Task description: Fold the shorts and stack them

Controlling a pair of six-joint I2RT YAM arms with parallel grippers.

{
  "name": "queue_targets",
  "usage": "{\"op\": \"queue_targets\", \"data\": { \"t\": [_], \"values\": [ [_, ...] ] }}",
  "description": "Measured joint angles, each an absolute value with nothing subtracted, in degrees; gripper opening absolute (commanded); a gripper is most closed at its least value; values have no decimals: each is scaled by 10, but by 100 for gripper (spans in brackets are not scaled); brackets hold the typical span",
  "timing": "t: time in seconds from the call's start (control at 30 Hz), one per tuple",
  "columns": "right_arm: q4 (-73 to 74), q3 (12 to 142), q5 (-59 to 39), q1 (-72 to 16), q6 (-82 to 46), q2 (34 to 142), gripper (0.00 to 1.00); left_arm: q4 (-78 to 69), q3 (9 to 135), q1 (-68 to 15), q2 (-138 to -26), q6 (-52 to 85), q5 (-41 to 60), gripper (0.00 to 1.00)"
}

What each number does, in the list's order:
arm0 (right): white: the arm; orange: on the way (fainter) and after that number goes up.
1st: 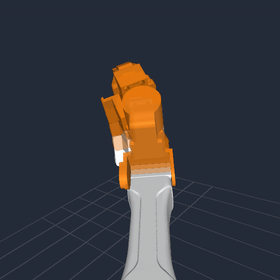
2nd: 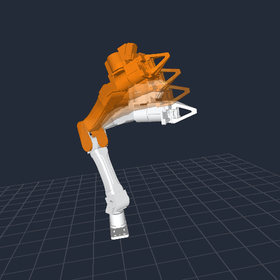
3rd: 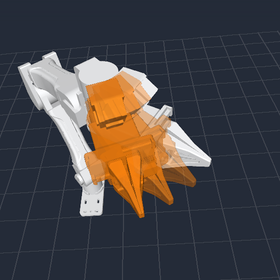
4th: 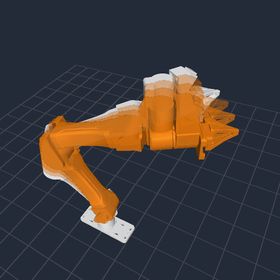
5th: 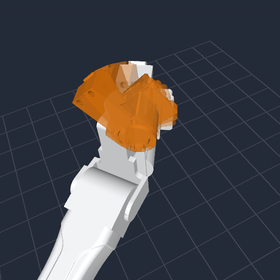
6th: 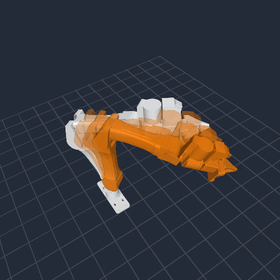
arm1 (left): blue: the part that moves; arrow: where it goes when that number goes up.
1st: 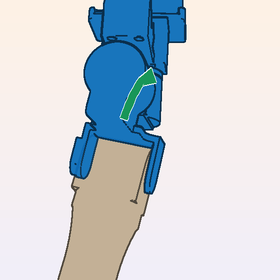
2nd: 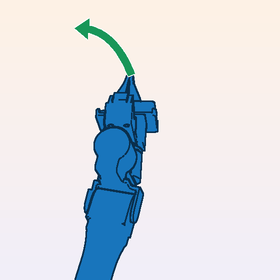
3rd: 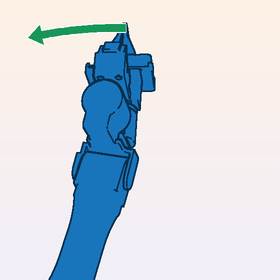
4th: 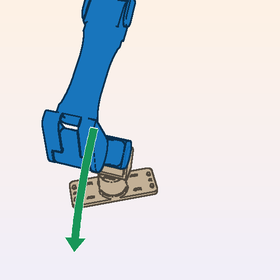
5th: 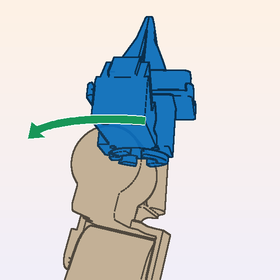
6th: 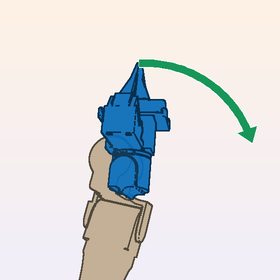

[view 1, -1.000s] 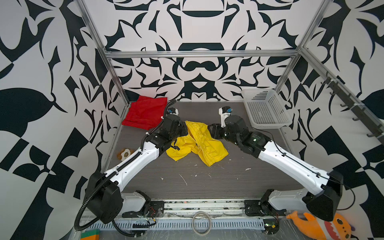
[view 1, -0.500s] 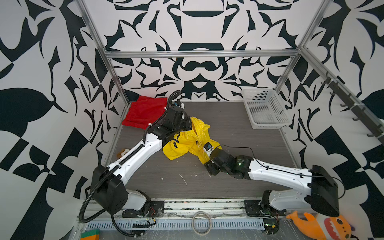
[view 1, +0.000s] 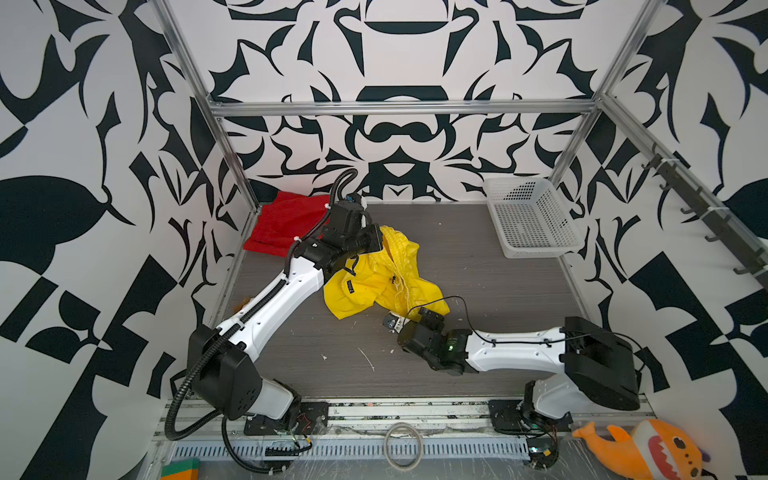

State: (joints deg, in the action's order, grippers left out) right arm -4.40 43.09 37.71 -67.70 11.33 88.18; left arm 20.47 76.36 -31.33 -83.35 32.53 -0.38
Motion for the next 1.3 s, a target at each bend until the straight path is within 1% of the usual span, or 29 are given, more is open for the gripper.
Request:
{"op": "queue_targets", "data": {
  "t": [0.03, 0.07, 0.13, 0.17, 0.2, 0.27, 0.37, 0.4, 0.57, 0.67, 0.77, 0.93, 1.1, 1.2, 1.3],
  "values": [
    [-31, 431, 381, -672, 128, 892, 74, 205, 764, -312, -834, 326, -2, 4],
    [-20, 431, 384, -667, 140, 899, 67, 205, 765, -312, -834, 326, 0, 4],
    [-4, 431, 391, -655, 161, 910, 41, 208, 765, -311, -834, 326, 1, 4],
    [2, 431, 394, -650, 170, 912, 33, 209, 765, -311, -833, 326, 1, 4],
    [6, 431, 396, -647, 177, 911, 28, 211, 765, -311, -833, 325, 1, 3],
    [7, 432, 396, -642, 196, 898, 15, 222, 771, -310, -833, 321, -2, 3],
    [-7, 438, 378, -642, 219, 840, 3, 241, 790, -309, -833, 301, -19, 3],
    [-13, 443, 370, -642, 228, 817, 0, 251, 801, -308, -832, 291, -27, 3],
    [-70, 514, 296, -630, 256, 679, 0, 312, 878, -304, -813, 213, -85, 3],
    [-116, 580, 251, -616, 267, 631, 0, 347, 932, -302, -792, 160, -123, 4],
    [-163, 646, 212, -606, 277, 606, 0, 378, 979, -301, -765, 109, -160, 4],
    [-242, 741, 124, -605, 281, 605, 0, 413, 1022, -301, -707, 36, -223, 4],
    [-299, 827, 14, -605, 264, 639, 0, 425, 1047, -301, -651, -37, -276, 6],
    [-303, 856, -55, -605, 241, 663, 0, 425, 1072, -302, -644, -84, -305, 7],
    [-293, 859, -102, -599, 201, 676, 0, 428, 1111, -302, -662, -127, -319, 7]
  ]
}}
